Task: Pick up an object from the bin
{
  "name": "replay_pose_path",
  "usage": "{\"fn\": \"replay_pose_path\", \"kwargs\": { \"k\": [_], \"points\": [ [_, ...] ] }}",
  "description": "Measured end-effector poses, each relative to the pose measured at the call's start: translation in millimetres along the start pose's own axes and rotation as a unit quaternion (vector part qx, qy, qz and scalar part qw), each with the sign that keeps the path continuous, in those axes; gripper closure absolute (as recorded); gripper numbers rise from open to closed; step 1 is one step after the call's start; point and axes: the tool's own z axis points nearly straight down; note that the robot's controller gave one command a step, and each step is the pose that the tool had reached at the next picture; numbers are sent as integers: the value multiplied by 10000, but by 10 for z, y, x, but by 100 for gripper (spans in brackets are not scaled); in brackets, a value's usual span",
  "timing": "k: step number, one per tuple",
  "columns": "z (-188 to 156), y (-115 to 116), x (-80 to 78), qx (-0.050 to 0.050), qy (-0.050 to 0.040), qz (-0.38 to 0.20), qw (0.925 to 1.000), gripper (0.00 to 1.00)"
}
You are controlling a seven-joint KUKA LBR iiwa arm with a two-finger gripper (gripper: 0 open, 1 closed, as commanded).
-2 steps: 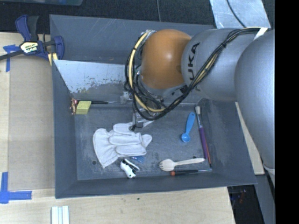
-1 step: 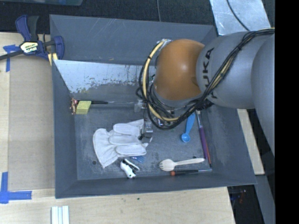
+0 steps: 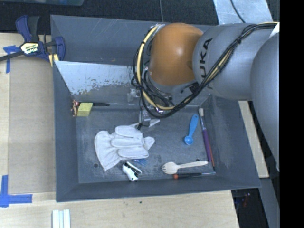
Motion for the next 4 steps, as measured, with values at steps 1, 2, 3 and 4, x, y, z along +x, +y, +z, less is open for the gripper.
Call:
{"fn": "replay_pose_path", "kwargs": {
  "k": [1, 2, 3, 4],
  "points": [
    [-165, -1, 348, 19, 44, 494, 9988, 0],
    [-105, -31, 298, 10, 14, 444, 9990, 0],
    [-884, -287, 486, 14, 11, -572, 9984, 0],
    [24, -339, 187, 14, 9, -1124, 9937, 0]
  ]
}}
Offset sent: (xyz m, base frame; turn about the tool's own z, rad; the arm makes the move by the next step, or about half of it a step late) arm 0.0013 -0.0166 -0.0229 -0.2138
